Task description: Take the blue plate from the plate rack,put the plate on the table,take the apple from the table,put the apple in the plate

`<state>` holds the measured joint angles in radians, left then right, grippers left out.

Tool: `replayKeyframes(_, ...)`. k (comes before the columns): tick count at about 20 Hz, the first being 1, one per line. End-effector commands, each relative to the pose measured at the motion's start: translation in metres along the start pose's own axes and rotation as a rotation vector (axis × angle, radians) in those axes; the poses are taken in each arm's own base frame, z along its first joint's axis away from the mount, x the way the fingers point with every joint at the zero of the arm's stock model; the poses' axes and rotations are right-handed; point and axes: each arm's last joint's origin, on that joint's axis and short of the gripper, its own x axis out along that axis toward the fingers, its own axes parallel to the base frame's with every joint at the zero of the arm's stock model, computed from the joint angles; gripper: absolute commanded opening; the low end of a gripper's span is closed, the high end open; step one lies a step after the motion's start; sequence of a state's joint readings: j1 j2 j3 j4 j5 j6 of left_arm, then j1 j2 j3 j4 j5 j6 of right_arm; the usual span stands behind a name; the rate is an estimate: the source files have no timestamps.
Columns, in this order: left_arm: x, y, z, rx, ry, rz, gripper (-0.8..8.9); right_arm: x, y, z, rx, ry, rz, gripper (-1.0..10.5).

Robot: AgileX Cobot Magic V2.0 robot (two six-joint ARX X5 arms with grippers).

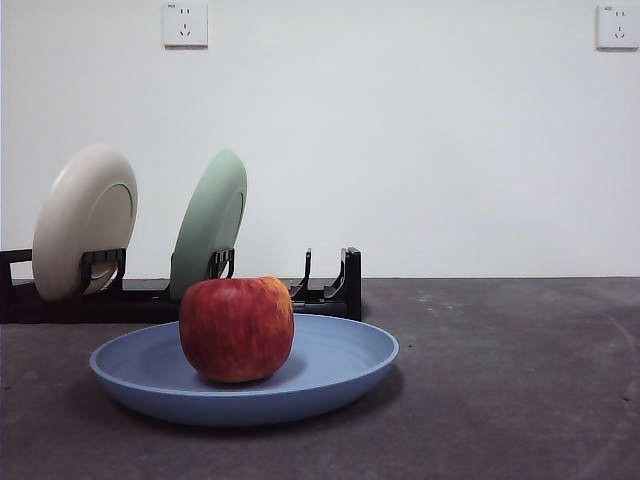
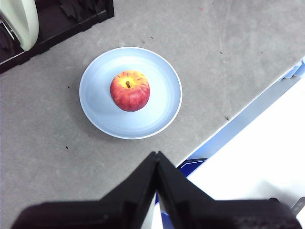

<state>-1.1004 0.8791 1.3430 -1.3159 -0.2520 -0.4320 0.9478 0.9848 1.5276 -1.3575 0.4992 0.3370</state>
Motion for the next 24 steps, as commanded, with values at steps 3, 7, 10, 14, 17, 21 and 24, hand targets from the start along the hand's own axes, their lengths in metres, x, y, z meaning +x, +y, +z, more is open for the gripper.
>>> replayKeyframes(3,0.011,-0.005,0.006,-0.002,0.035,0.023,-0.04,-0.018,-0.015,-0.011,0.029,-0.053,-0.013,0.0)
replayKeyframes(7,0.025,-0.012,0.012,0.007,0.071,0.041,-0.03,-0.020,-0.017,-0.012,0.033,-0.060,-0.013,0.0)
replayKeyframes(10,0.034,-0.011,0.019,-0.024,0.060,0.070,-0.04,-0.020,-0.016,-0.011,0.032,-0.058,-0.014,0.0)
replayKeyframes(14,0.037,0.007,0.029,0.109,0.026,0.148,-0.04,-0.017,-0.014,-0.010,0.026,-0.049,-0.017,0.0)
replayKeyframes(17,0.039,0.031,0.039,0.273,-0.191,0.198,-0.04,-0.017,-0.014,-0.010,0.026,-0.048,-0.018,0.0)
replayKeyframes(21,0.058,0.070,0.014,0.309,-0.599,0.231,-0.04,-0.017,-0.014,-0.010,0.026,-0.048,-0.018,0.0)
replayKeyframes(24,0.081,0.095,-0.035,0.229,-0.718,0.374,-0.04,-0.017,-0.014,-0.010,0.026,-0.048,-0.018,0.0)
